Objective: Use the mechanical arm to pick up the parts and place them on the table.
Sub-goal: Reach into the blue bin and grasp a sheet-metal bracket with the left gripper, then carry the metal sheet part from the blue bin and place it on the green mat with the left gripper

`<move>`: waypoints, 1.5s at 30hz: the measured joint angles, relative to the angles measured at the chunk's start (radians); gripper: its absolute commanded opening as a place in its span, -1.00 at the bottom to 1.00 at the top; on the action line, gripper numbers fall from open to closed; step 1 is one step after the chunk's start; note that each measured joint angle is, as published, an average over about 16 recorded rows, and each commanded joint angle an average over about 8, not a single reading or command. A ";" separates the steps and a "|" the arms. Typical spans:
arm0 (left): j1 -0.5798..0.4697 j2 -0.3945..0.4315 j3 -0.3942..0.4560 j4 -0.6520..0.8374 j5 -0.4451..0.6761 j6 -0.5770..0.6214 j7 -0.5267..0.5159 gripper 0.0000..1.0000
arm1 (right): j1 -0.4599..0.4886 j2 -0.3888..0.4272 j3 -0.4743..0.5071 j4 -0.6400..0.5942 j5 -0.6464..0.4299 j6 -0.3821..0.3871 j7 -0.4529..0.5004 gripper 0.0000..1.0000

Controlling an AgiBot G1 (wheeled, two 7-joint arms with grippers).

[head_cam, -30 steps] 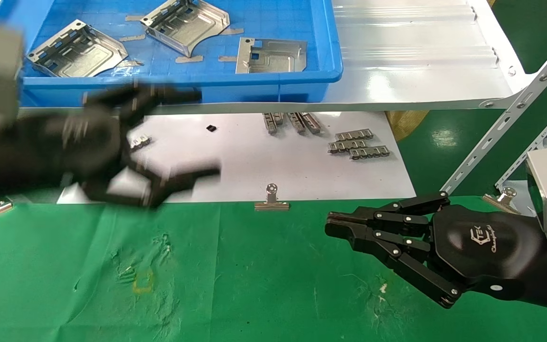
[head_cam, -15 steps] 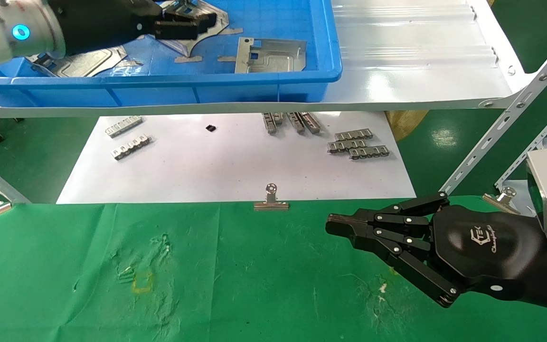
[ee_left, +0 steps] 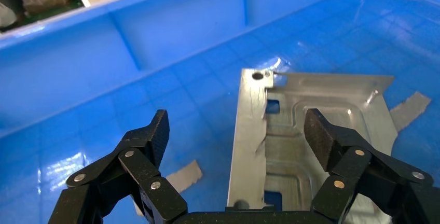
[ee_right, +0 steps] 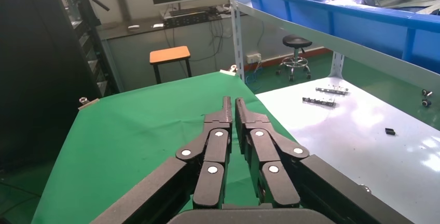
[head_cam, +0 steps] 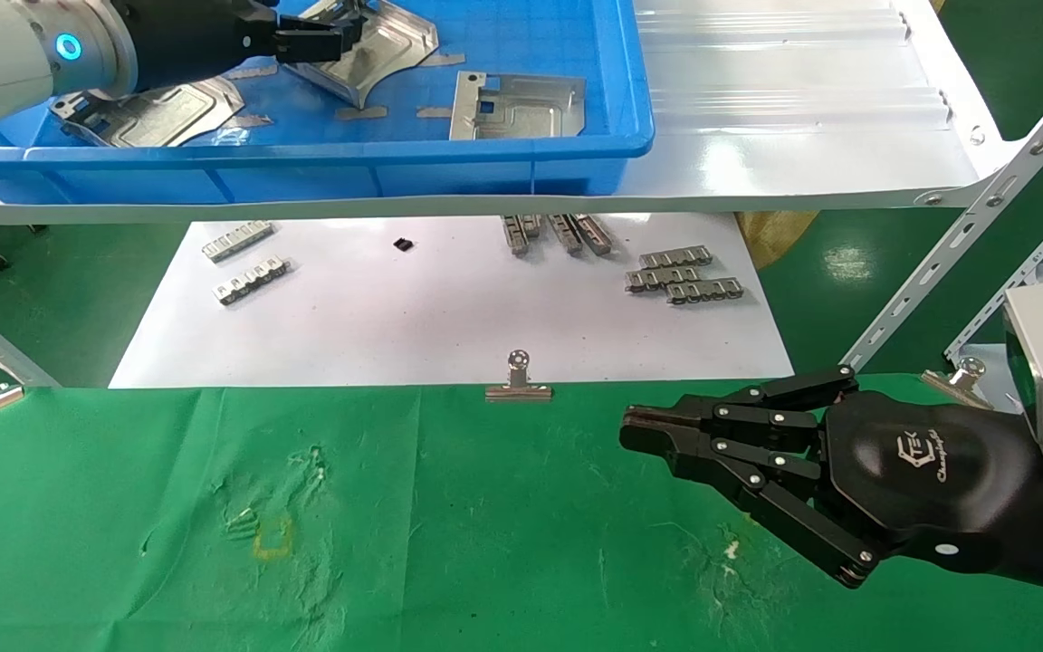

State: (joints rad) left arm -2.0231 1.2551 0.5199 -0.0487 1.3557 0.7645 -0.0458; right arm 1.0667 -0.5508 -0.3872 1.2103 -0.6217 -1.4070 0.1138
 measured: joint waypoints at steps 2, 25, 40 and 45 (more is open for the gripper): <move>-0.005 0.000 0.002 0.010 0.003 0.006 -0.001 -1.00 | 0.000 0.000 0.000 0.000 0.000 0.000 0.000 1.00; -0.028 -0.014 0.008 0.041 0.011 0.064 0.003 -1.00 | 0.000 0.000 0.000 0.000 0.000 0.000 0.000 1.00; -0.044 -0.091 -0.035 -0.022 -0.058 0.326 0.080 -1.00 | 0.000 0.000 0.000 0.000 0.000 0.000 0.000 1.00; -0.043 -0.133 -0.054 -0.049 -0.092 0.516 0.125 -1.00 | 0.000 0.000 0.000 0.000 0.000 0.000 0.000 1.00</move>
State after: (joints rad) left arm -2.0664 1.1217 0.4661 -0.0975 1.2641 1.2805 0.0789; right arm 1.0667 -0.5508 -0.3872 1.2103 -0.6217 -1.4070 0.1138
